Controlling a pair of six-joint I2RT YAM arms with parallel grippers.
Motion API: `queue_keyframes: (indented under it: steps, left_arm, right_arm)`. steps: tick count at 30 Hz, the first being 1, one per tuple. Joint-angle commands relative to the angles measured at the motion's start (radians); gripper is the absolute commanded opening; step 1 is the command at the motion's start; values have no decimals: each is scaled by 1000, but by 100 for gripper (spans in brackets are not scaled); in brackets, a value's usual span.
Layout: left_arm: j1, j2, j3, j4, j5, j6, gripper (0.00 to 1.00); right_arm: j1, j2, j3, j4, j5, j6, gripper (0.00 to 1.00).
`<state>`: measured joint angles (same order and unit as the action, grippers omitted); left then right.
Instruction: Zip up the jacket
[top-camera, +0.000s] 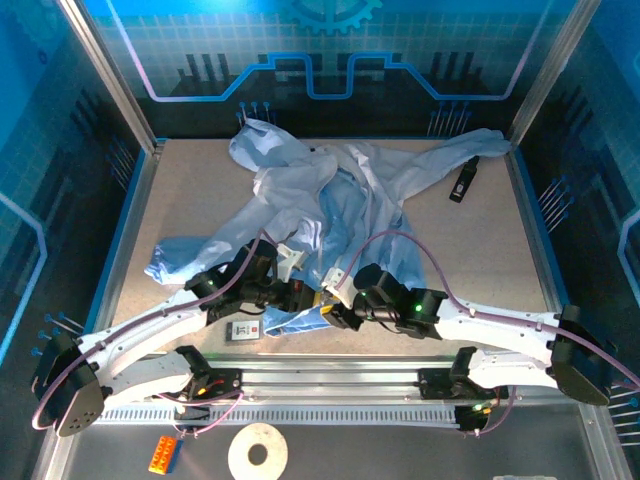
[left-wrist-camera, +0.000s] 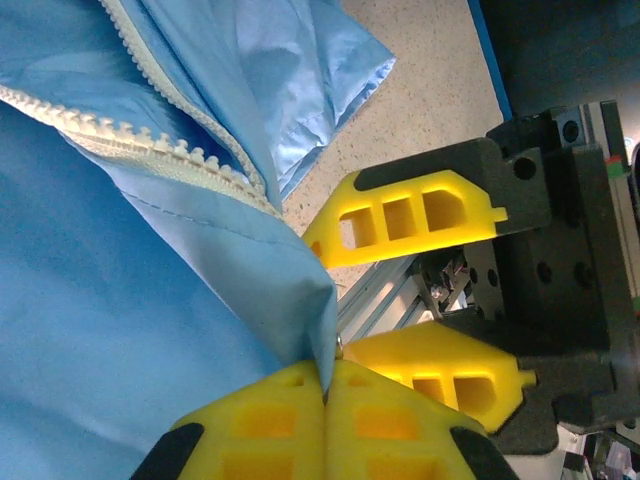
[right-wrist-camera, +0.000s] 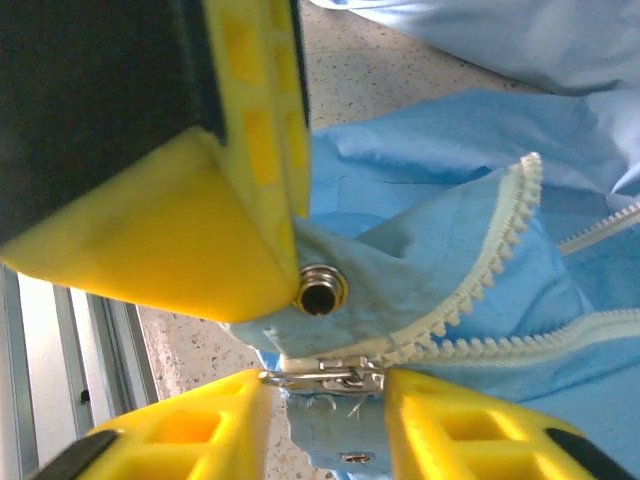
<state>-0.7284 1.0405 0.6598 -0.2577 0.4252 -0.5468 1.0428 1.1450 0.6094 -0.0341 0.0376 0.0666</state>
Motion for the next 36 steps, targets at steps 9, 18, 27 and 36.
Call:
queue_keyframes:
  steps: [9,18,27,36]
  left_arm:
    - [15,-18,0,-34,36,27,0]
    - [17,-17,-3,-42,46,37,0]
    - [18,-16,0,-49,58,38,0]
    - [17,-1,3,-37,75,37,0]
  right_arm:
    - [13,-59,-27,8,35,-16,10]
    - [13,-31,-5,-12,24,-25,6]
    - [10,8,19,-12,55,-16,16]
    - [4,40,54,-27,36,-45,17]
